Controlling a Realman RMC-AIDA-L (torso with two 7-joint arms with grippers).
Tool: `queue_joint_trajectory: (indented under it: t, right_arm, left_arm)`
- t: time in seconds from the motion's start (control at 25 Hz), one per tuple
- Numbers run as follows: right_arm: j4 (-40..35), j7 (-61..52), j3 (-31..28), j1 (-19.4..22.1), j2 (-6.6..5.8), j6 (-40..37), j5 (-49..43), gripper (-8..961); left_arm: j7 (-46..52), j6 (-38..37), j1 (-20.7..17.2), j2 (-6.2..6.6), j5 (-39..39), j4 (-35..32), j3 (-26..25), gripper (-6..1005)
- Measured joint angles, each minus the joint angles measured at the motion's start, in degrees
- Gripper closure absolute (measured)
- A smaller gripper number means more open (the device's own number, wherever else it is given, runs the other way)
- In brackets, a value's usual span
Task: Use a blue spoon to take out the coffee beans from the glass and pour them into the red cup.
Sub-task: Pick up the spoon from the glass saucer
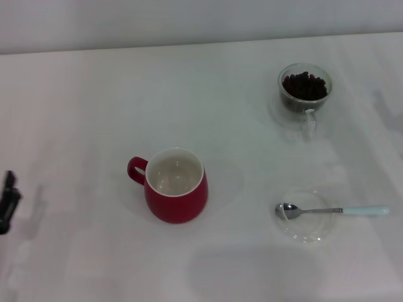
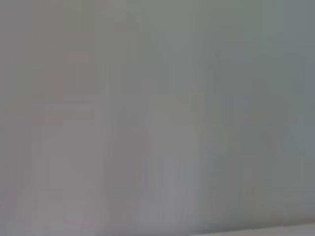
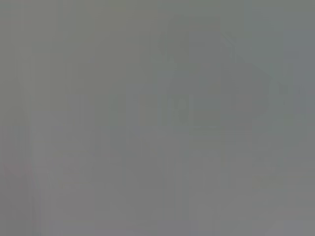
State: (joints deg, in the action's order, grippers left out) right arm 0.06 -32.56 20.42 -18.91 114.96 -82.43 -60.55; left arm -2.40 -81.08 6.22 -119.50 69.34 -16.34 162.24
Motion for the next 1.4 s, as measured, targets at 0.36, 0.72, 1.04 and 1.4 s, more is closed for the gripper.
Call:
queue_joint_trajectory:
  t: [0.36,0.72,1.04,1.4]
  right_arm:
    - [-2.98,-9.04,8.47,9.23,-0.41,-7.64,-0.01,95]
    - [-2.03,-13.54,13.48,18.12,-0.32,-14.10,0.00,96]
    - [2.93,-23.49,17.27,22.39,0.30,-14.86,-0.04,98]
    - [6.73,-37.34,22.14,23.20,-0.03,-18.14,-0.09,101]
  left_arm:
    - [2.20,-0.04,2.27,0.14,7.28,1.73,0.00,181]
    - [2.23,0.23,7.06,0.10,15.19,2.18,0.01,184]
    - [2.31,0.98,10.90,0.18,16.44,3.71,0.00,186]
    - [2.40,1.84,12.24,0.14,16.27,4.06,0.02,188]
